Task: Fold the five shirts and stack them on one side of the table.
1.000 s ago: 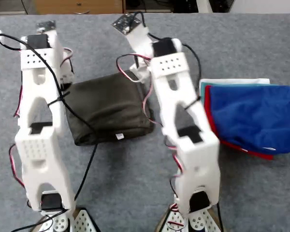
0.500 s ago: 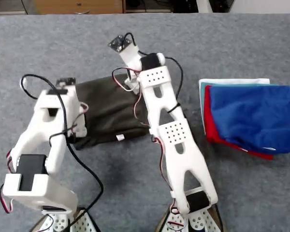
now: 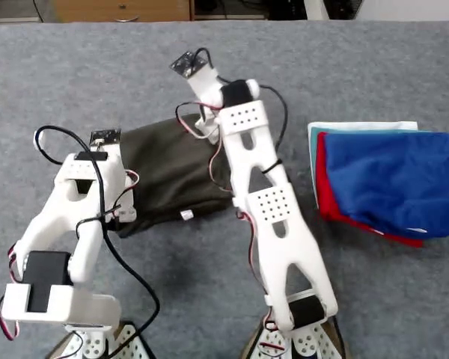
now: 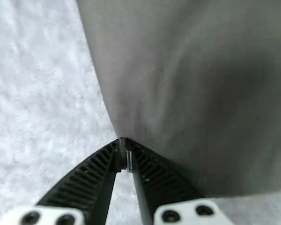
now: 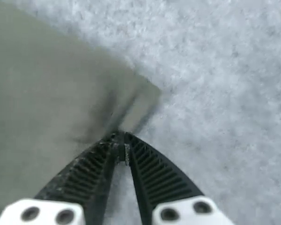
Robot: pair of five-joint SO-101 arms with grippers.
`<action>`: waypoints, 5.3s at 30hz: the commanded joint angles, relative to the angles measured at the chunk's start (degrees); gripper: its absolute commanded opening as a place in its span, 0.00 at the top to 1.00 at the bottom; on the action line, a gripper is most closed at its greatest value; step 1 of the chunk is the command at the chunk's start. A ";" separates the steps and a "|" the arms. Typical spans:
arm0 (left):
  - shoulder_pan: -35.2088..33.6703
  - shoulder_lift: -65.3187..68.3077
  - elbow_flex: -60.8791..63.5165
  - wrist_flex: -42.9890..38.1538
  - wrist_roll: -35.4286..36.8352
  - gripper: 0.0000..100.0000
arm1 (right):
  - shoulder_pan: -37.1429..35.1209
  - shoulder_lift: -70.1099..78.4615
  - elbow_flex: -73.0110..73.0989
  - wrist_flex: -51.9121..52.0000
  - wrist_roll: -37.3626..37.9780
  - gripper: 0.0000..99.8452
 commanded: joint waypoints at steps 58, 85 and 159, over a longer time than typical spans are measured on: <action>-12.13 24.22 -66.90 28.40 -5.63 0.98 | 0.31 -92.79 102.73 -5.27 0.53 1.00; -15.47 28.97 -69.98 31.38 6.77 0.78 | -12.70 -86.02 122.07 -39.91 -71.21 0.67; -11.25 62.20 -103.38 29.71 10.02 0.84 | -12.35 -59.56 100.97 -29.98 -70.24 0.96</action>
